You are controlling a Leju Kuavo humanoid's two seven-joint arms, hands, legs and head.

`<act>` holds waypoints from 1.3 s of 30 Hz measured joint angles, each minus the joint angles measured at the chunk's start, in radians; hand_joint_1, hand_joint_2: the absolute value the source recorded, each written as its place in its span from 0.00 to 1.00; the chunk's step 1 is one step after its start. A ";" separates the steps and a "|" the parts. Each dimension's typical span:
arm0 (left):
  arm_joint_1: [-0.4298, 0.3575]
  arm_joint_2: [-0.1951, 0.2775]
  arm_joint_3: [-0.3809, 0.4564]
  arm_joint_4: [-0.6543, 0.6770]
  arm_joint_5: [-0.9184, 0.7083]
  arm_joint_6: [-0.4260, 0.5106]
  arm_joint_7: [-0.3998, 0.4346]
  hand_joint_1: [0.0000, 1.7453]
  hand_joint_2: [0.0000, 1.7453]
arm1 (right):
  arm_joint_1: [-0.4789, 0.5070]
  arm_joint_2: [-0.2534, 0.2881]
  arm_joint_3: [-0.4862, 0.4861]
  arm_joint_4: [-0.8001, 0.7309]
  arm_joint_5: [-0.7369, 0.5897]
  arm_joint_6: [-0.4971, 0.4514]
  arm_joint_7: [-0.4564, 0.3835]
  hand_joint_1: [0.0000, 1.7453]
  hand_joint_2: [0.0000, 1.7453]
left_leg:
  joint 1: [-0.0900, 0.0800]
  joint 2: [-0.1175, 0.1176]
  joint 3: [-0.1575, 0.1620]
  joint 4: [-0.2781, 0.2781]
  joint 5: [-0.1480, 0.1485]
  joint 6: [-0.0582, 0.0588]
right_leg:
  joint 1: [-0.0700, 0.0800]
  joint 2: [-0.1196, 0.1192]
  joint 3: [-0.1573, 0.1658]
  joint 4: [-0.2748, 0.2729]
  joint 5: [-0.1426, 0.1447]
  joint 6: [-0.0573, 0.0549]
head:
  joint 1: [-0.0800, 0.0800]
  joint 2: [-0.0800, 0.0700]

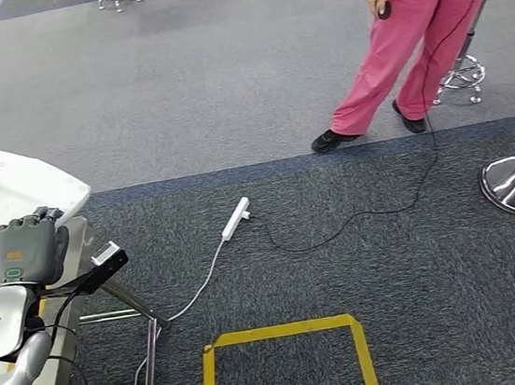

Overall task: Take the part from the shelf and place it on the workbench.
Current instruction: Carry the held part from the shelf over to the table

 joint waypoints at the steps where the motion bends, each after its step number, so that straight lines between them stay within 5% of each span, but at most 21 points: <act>1: 0.002 0.000 0.000 0.000 -0.001 -0.002 0.001 1.00 1.00 | 0.000 0.000 0.001 -0.001 -0.002 0.001 0.002 0.00 0.00 | 0.000 0.004 0.015 -0.027 0.023 0.001 | 0.001 -0.014 0.002 0.000 -0.002 0.000 | 0.000 0.000; 3: 0.003 0.001 0.000 -0.003 -0.001 -0.004 0.004 1.00 1.00 | 0.000 0.000 0.003 -0.004 -0.005 0.002 0.004 0.00 0.00 | -0.006 0.035 0.085 -0.156 0.087 0.009 | 0.004 -0.040 0.009 0.000 -0.008 0.003 | 0.000 0.000; 5: 0.001 0.001 -0.001 -0.008 -0.002 -0.006 0.006 1.00 1.00 | 0.000 0.000 0.004 -0.007 -0.009 0.003 0.006 0.00 0.00 | -0.017 0.073 0.136 -0.255 0.112 0.021 | 0.010 -0.062 0.015 0.001 -0.016 0.009 | 0.001 0.000; 8: 0.003 0.004 -0.001 -0.014 -0.004 -0.007 0.009 1.00 1.00 | 0.000 0.000 0.010 -0.011 -0.014 0.004 0.010 0.00 0.00 | -0.023 0.060 0.143 -0.280 0.109 0.036 | 0.013 -0.095 0.019 -0.001 -0.025 0.022 | 0.002 0.000; 9: 0.004 0.005 0.000 -0.016 -0.005 -0.007 0.010 1.00 1.00 | 0.000 0.000 0.013 -0.014 -0.014 0.005 0.010 0.00 0.00 | -0.021 0.048 0.147 -0.287 0.111 0.040 | 0.012 -0.088 0.019 0.004 -0.033 0.027 | 0.003 0.000; 11: 0.002 0.006 -0.001 -0.019 -0.006 -0.008 0.011 1.00 1.00 | 0.000 0.000 0.016 -0.017 -0.015 0.005 0.010 0.00 0.00 | -0.014 0.026 0.153 -0.297 0.116 0.049 | 0.009 -0.036 -0.011 0.069 -0.073 0.034 | 0.008 0.000; 12: 0.000 0.004 -0.001 -0.019 -0.007 -0.008 0.011 1.00 1.00 | 0.000 0.000 0.017 -0.018 -0.016 0.005 0.011 0.00 0.00 | -0.014 0.015 0.154 -0.298 0.116 0.052 | 0.008 -0.003 -0.041 0.133 -0.101 0.035 | 0.010 0.000; 14: 0.002 0.001 -0.003 -0.019 -0.009 -0.010 0.011 1.00 1.00 | 0.004 -0.001 0.017 -0.018 -0.016 0.005 0.012 0.00 0.00 | -0.014 -0.012 0.154 -0.297 0.116 0.054 | 0.006 0.024 -0.114 0.261 -0.140 0.037 | 0.013 0.000; 16: 0.005 -0.001 -0.006 -0.019 -0.011 -0.011 0.012 1.00 1.00 | 0.009 -0.002 0.018 -0.019 -0.017 0.005 0.012 0.00 0.00 | -0.013 -0.041 0.155 -0.297 0.115 0.054 | 0.006 0.030 -0.136 0.269 -0.108 0.037 | 0.013 0.000; 19: 0.004 -0.002 -0.008 -0.019 -0.013 -0.012 0.012 1.00 1.00 | 0.011 -0.004 0.022 -0.022 -0.019 0.005 0.012 0.00 0.00 | -0.009 -0.082 0.157 -0.290 0.109 0.044 | -0.003 0.078 -0.065 0.083 0.001 0.037 | 0.013 0.000; 21: 0.003 -0.003 -0.008 -0.019 -0.014 -0.013 0.014 1.00 1.00 | 0.013 -0.004 0.026 -0.024 -0.021 0.006 0.013 0.00 0.00 | -0.007 -0.106 0.149 -0.282 0.108 0.034 | -0.007 0.110 -0.033 0.020 0.015 0.036 | 0.012 0.000; 23: 0.005 -0.002 -0.008 -0.019 -0.015 -0.014 0.014 1.00 1.00 | 0.014 -0.004 0.028 -0.024 -0.022 0.006 0.013 0.00 0.00 | -0.004 -0.129 0.142 -0.281 0.111 0.026 | -0.004 0.095 -0.026 0.016 0.012 0.030 | 0.012 0.000; 25: 0.009 0.001 -0.008 -0.019 -0.015 -0.015 0.014 1.00 1.00 | 0.015 -0.004 0.030 -0.027 -0.023 0.006 0.014 0.00 0.00 | -0.004 -0.105 0.133 -0.263 0.098 0.019 | -0.005 0.072 -0.022 0.013 0.013 0.021 | 0.010 0.000; 28: 0.005 0.003 -0.008 -0.019 -0.015 -0.015 0.015 1.00 1.00 | 0.015 -0.005 0.034 -0.031 -0.024 0.006 0.014 0.00 0.00 | -0.006 -0.018 0.070 -0.124 0.026 0.010 | -0.002 0.033 -0.015 0.010 0.009 0.008 | 0.003 0.000; 30: 0.004 0.001 -0.010 -0.018 -0.015 -0.016 0.015 1.00 1.00 | 0.017 -0.006 0.035 -0.031 -0.024 0.006 0.014 0.00 0.00 | -0.004 -0.003 0.025 -0.033 -0.001 0.007 | 0.002 0.004 -0.013 0.010 0.005 0.002 | 0.002 0.000; 31: 0.005 0.000 -0.010 -0.018 -0.015 -0.017 0.015 1.00 1.00 | 0.018 -0.006 0.036 -0.031 -0.025 0.007 0.014 0.00 0.00 | -0.004 -0.001 0.023 -0.031 0.010 0.009 | 0.004 -0.009 -0.012 0.010 0.003 0.001 | 0.002 0.000; 34: 0.002 0.001 -0.010 -0.017 -0.014 -0.017 0.015 1.00 1.00 | 0.017 -0.007 0.041 -0.032 -0.025 0.007 0.014 0.00 0.00 | -0.016 0.046 0.099 -0.179 0.094 0.026 | 0.011 -0.045 -0.005 0.010 -0.004 0.002 | 0.002 0.000; 36: -0.004 0.001 -0.010 -0.017 -0.014 -0.017 0.015 1.00 1.00 | 0.017 -0.007 0.043 -0.032 -0.025 0.008 0.014 0.00 0.00 | -0.031 0.087 0.138 -0.260 0.112 0.040 | 0.016 -0.068 -0.002 0.010 -0.010 0.007 | 0.002 0.000; 39: -0.007 0.006 -0.009 -0.017 -0.014 -0.017 0.016 1.00 1.00 | 0.015 -0.007 0.047 -0.033 -0.025 0.009 0.014 0.00 0.00 | -0.035 0.066 0.144 -0.284 0.110 0.049 | 0.017 -0.096 0.002 0.011 -0.018 0.018 | 0.001 0.000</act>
